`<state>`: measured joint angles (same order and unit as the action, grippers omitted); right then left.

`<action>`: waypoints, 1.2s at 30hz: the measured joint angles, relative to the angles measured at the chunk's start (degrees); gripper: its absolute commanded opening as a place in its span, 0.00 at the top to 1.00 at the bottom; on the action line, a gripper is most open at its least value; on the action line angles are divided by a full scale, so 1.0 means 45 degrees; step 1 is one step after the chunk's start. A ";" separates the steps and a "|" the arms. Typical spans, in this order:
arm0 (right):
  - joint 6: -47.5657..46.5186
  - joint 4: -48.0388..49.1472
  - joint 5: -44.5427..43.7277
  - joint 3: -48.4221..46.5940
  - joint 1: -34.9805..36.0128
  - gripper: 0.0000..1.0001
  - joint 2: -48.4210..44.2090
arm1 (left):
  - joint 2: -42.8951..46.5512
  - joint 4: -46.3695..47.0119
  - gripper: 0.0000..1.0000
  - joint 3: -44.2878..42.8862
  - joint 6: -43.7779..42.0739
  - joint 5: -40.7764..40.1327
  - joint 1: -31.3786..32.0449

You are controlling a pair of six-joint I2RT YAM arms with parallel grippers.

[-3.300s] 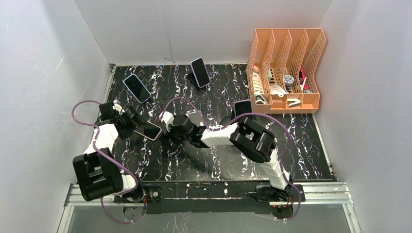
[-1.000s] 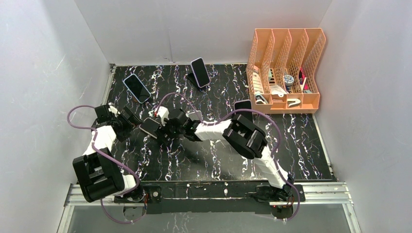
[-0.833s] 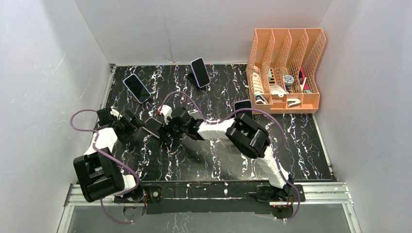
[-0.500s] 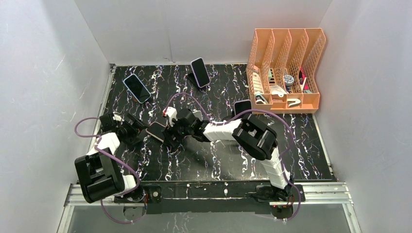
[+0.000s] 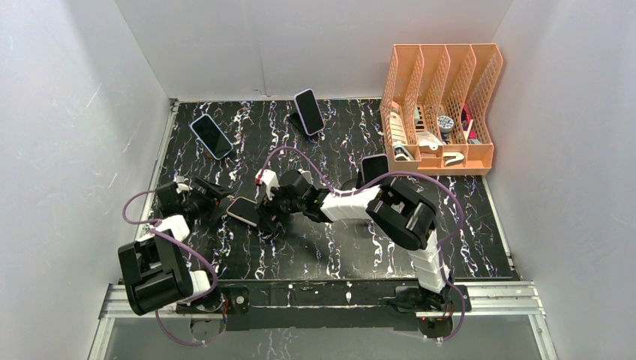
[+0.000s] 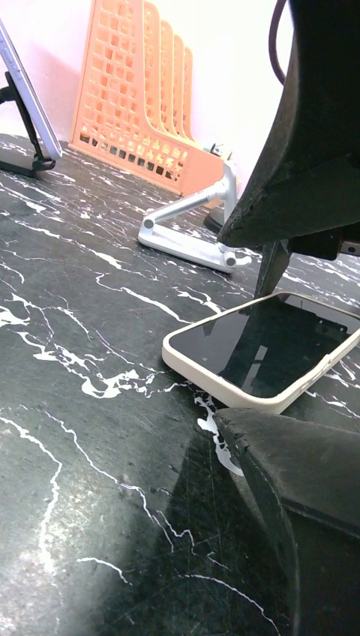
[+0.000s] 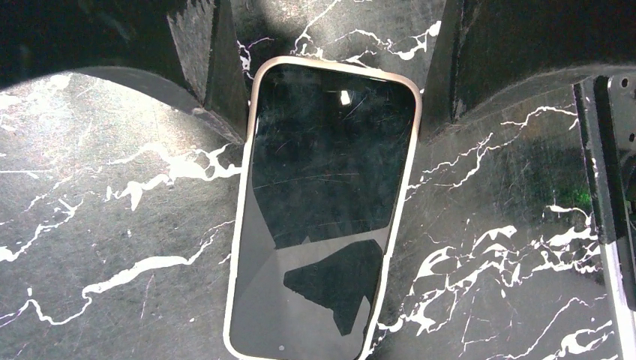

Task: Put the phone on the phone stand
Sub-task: Pick up the phone at the center of the board.

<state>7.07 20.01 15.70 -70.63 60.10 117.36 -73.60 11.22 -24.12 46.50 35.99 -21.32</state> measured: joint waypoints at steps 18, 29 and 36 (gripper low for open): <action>-0.0879 0.0563 0.1953 0.1399 -0.0160 0.33 -0.0437 | -0.1049 0.0423 0.59 0.0782 0.0248 0.1622 0.0461; -0.2108 0.0432 0.3186 0.2059 -0.0141 0.30 -0.0942 | -0.1700 0.0053 0.81 0.0466 -0.0233 0.2433 0.0933; -0.2404 0.0345 0.3317 0.2079 -0.0180 0.30 -0.0976 | -0.1564 0.0345 0.69 0.0466 -0.0053 0.2909 0.1015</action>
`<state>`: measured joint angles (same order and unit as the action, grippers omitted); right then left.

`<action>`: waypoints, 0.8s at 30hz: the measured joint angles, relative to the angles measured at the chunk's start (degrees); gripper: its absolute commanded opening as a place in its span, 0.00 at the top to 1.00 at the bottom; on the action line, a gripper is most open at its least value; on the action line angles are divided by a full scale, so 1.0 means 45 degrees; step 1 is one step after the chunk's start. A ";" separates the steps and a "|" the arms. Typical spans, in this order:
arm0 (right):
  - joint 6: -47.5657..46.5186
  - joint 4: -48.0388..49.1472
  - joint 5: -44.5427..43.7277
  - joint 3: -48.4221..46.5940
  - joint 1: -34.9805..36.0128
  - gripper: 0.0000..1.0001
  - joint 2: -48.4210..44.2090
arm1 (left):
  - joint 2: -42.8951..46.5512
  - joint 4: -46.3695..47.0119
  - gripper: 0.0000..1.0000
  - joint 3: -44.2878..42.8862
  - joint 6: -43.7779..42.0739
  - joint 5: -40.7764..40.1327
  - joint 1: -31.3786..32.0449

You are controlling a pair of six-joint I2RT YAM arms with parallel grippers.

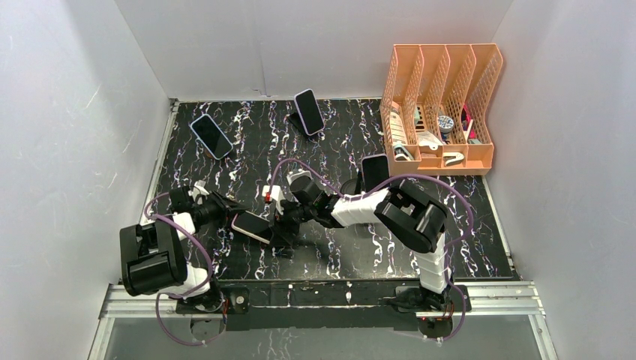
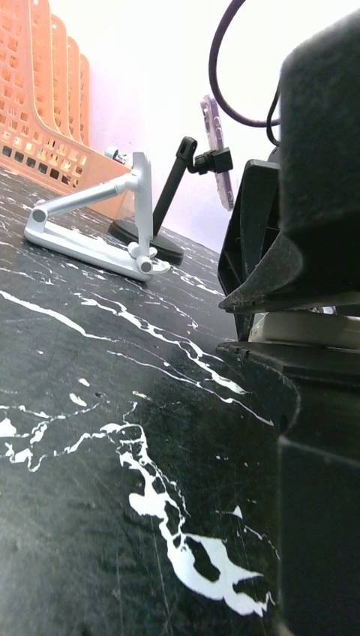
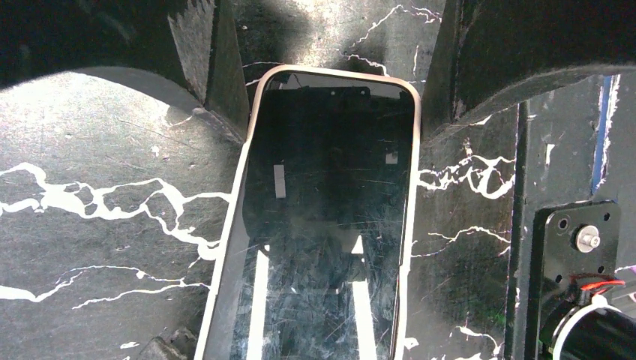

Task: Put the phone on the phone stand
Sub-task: Pick up the phone at the center of the board.

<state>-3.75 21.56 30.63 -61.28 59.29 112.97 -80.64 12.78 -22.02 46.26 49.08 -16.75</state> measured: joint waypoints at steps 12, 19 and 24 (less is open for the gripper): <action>-0.0364 -0.0131 0.0209 0.0005 -0.0126 0.30 0.0000 | 0.0486 0.0272 0.58 0.0000 0.0228 0.0272 0.0359; -0.0316 -0.0136 0.0563 0.0005 -0.0325 0.30 -0.0015 | 0.0578 0.0136 0.77 0.0000 0.0209 0.0262 0.0554; -0.0384 -0.0185 0.0690 0.0005 -0.0408 0.30 -0.0015 | 0.1365 -0.0287 0.70 0.0000 0.0189 0.0262 0.0646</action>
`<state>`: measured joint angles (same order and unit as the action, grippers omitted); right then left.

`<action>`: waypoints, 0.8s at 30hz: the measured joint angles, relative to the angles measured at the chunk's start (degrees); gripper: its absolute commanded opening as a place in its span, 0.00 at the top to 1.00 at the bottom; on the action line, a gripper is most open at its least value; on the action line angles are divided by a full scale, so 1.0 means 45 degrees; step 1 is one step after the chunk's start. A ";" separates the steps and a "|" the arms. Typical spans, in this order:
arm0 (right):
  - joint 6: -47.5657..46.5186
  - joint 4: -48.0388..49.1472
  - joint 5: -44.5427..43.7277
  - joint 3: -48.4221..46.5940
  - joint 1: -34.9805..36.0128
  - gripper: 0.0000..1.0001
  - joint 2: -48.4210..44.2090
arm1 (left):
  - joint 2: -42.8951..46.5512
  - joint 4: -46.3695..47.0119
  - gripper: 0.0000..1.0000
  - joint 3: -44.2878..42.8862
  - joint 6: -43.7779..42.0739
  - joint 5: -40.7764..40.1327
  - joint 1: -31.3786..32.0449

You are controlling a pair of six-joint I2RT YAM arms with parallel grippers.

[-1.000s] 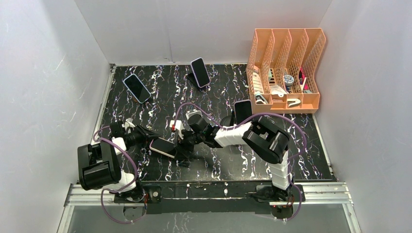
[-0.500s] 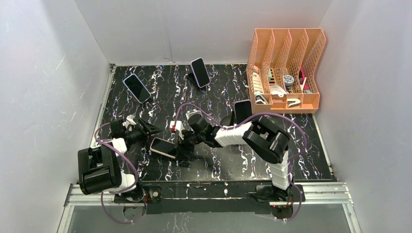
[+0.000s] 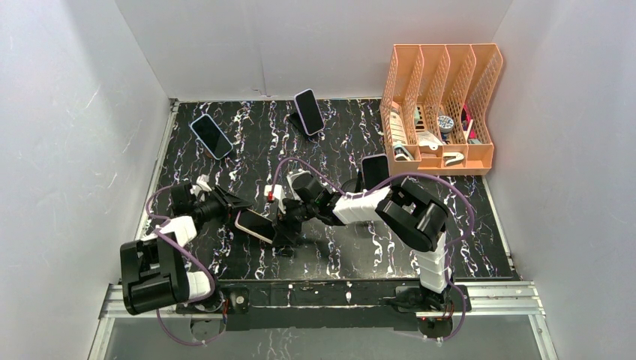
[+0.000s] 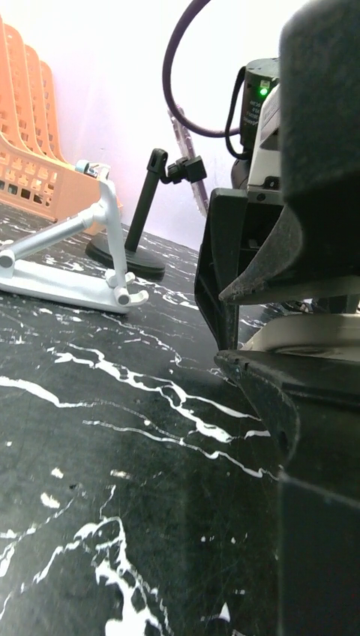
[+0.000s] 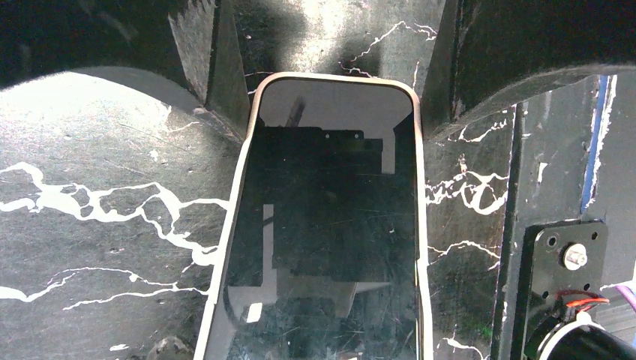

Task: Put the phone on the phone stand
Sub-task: Pick up the phone at the center of the board.

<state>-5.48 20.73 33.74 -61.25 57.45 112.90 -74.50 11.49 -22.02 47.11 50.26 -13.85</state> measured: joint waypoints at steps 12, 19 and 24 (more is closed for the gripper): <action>-0.0199 -0.0393 -0.0024 -0.0131 -0.0068 0.30 0.0000 | 0.0695 -0.4027 0.72 -0.1846 -0.2506 -0.0738 0.0471; -0.0219 -0.0447 0.0039 -0.0155 -0.0151 0.30 0.0000 | 0.0287 -0.5508 0.97 -0.2501 -0.4080 -0.1316 0.0627; -0.0214 -0.0510 0.0083 -0.0175 -0.0189 0.22 0.0000 | 0.0165 -0.5610 1.00 -0.2710 -0.4415 -0.1287 0.0801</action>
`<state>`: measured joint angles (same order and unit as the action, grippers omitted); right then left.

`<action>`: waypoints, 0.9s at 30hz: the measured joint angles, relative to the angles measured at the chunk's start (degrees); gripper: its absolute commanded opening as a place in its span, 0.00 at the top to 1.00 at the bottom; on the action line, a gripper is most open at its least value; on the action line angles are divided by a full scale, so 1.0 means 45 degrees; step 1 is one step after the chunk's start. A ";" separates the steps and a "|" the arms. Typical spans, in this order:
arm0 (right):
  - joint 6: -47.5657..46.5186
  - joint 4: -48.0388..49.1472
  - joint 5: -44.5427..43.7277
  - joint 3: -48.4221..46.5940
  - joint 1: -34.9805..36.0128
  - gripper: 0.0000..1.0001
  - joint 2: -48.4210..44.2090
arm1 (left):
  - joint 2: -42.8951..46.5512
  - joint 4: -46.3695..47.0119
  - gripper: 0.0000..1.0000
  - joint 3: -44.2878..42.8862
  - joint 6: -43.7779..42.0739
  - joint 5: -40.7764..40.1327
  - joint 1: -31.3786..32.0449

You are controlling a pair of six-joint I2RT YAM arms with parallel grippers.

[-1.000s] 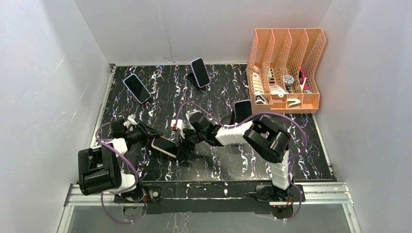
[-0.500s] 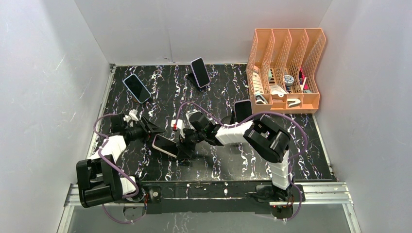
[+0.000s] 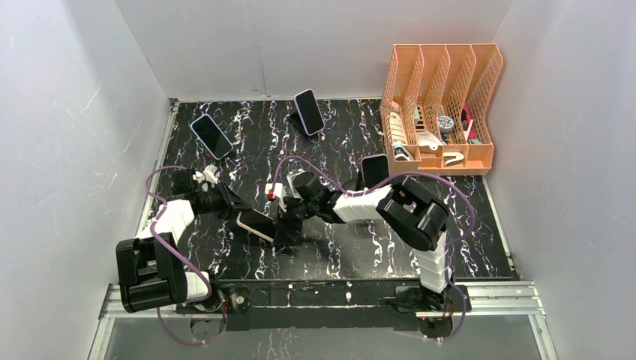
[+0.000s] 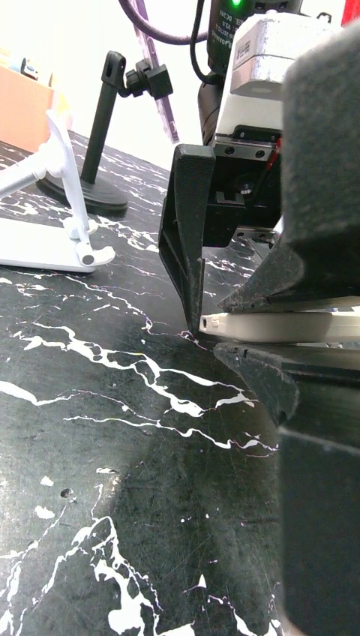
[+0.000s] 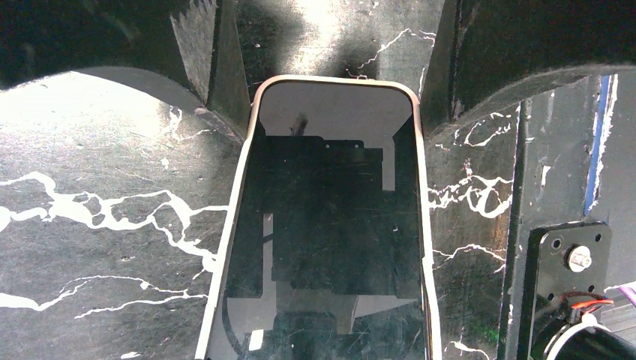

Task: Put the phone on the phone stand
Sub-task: Pick up the phone at the center of the board.

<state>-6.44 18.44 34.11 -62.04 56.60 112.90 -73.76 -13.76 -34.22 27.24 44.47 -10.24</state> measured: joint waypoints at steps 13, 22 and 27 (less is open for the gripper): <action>0.0039 -0.0282 -0.1219 0.0019 -0.0170 0.01 -0.0146 | 0.0053 -0.0500 1.00 -0.1365 -0.1719 0.0010 0.1321; 0.0160 0.0209 -0.2817 0.0918 -0.0316 0.01 -0.1229 | -0.0495 -0.1166 1.00 -0.3313 -0.3439 0.0204 0.1627; 0.0316 0.0714 -0.3808 0.1608 -0.0316 0.01 -0.2472 | -0.1263 -0.1676 1.00 -0.4697 -0.4614 0.0189 0.1996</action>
<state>-5.02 21.65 16.97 -54.81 55.18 101.78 -79.44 -21.30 -55.35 6.48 45.32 -1.26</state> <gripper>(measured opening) 0.985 0.156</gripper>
